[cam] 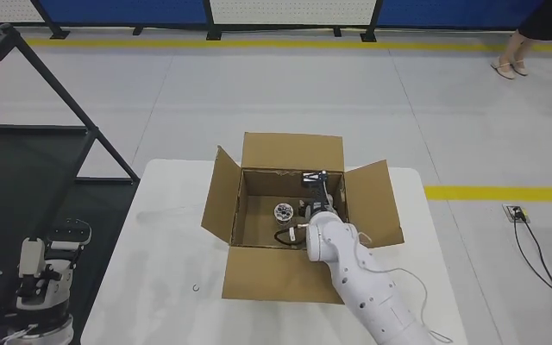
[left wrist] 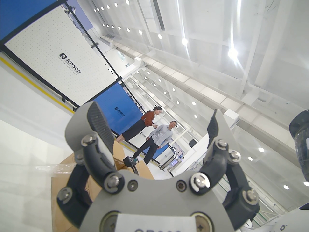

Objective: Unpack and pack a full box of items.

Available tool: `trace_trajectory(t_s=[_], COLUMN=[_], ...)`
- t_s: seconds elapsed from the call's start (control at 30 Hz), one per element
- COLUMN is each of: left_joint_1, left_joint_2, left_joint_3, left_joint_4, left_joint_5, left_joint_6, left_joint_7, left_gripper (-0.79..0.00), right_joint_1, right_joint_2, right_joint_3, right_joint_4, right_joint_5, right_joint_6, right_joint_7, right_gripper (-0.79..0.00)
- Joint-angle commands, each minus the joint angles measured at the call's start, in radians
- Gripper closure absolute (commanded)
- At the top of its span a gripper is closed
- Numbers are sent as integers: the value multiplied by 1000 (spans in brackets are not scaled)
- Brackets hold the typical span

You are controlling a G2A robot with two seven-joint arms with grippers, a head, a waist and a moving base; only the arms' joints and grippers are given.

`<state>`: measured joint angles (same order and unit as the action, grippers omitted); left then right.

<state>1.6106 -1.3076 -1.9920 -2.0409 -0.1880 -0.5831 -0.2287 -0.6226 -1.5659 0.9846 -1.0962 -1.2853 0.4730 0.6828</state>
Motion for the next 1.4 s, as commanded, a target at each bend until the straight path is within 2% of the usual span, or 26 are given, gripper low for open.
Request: trace_trajectory(t_s=[0.0,0.2,0.53,1.1,1.23,1.37], left_joint_1=[0,0,0,0,-40,-94], left_joint_2=[0,0,0,0,6,17], left_joint_3=[0,0,0,0,15,54], left_joint_4=[0,0,0,1,-16,-38], left_joint_5=[0,0,0,1,39,65], left_joint_6=[0,0,0,7,110,244], left_joint_7=[0,0,0,0,-21,-122], left_gripper=[-785,-785,-785,-785,-785,-785], right_joint_1=[-18,-105,-409,-420,-433,-461], right_joint_2=[3,16,58,60,62,67], right_joint_3=[7,43,130,131,169,252], right_joint_4=[-30,-184,-670,-682,-722,-829], right_joint_5=[-15,-50,-74,-80,19,156], right_joint_6=[-1,-39,-247,-259,-327,-339], right_joint_7=[-2,1,-130,-151,-146,-116], right_gripper=[-785,-785,-785,-785,-785,-785])
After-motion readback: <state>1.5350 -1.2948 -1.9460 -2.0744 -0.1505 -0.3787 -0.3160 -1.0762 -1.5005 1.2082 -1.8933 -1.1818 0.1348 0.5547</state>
